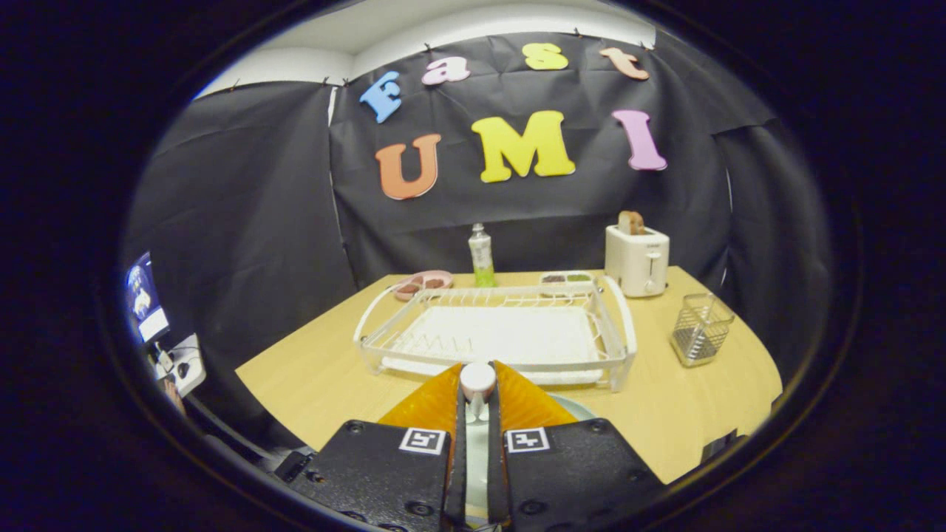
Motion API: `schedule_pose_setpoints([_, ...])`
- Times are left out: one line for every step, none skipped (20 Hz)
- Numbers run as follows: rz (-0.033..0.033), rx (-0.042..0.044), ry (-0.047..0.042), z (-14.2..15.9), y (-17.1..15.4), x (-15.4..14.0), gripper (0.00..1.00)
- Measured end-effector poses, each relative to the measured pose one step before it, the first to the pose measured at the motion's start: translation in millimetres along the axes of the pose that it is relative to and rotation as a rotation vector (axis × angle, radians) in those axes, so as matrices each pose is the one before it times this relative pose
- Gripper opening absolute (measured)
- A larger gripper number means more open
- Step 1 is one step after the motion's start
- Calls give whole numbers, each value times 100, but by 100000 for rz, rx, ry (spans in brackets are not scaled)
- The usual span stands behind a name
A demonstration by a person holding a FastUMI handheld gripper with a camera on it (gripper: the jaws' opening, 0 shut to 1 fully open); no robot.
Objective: Take the plate from the dish rack, then take the spoon from the basket and place it into the plate.
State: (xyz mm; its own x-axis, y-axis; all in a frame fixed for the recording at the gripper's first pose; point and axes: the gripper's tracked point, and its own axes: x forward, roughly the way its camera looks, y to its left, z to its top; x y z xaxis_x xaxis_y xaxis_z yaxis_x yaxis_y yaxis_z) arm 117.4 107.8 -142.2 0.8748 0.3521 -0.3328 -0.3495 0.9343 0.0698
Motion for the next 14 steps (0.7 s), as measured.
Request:
schedule_pose_setpoints([668, 355, 2467, -714, 196, 345, 17])
schedule_pose_setpoints([-87, 593, 1662, -581, -93, 281, 17])
schedule_pose_setpoints([-609, 81, 620, -170, -164, 162, 17])
schedule_pose_setpoints([-1563, 88, 218, -96, -399, 187, 17])
schedule_pose_setpoints([-2476, 586, 351, -88, -674, 248, 17])
schedule_pose_setpoints([-1111, 1146, -236, -104, -335, 192, 18])
schedule_pose_setpoints([-431, 1812, 500, -54, -237, 194, 18])
schedule_pose_setpoints([-98, 1978, 1435, -264, -329, 245, 19])
schedule_pose_setpoints([76, 2111, 1557, -42, -367, 153, 20])
schedule_pose_setpoints([-355, 2484, 1013, 35, -502, 60, 20])
schedule_pose_setpoints([-1517, 2795, -250, 395, -696, -28, 23])
schedule_pose_setpoints([-2402, 1536, -1336, 533, -759, -141, 33])
schedule_pose_setpoints([-2191, 634, -1764, 627, -812, -228, 43])
schedule_pose_setpoints([-2668, 281, -2193, 618, -711, -255, 54])
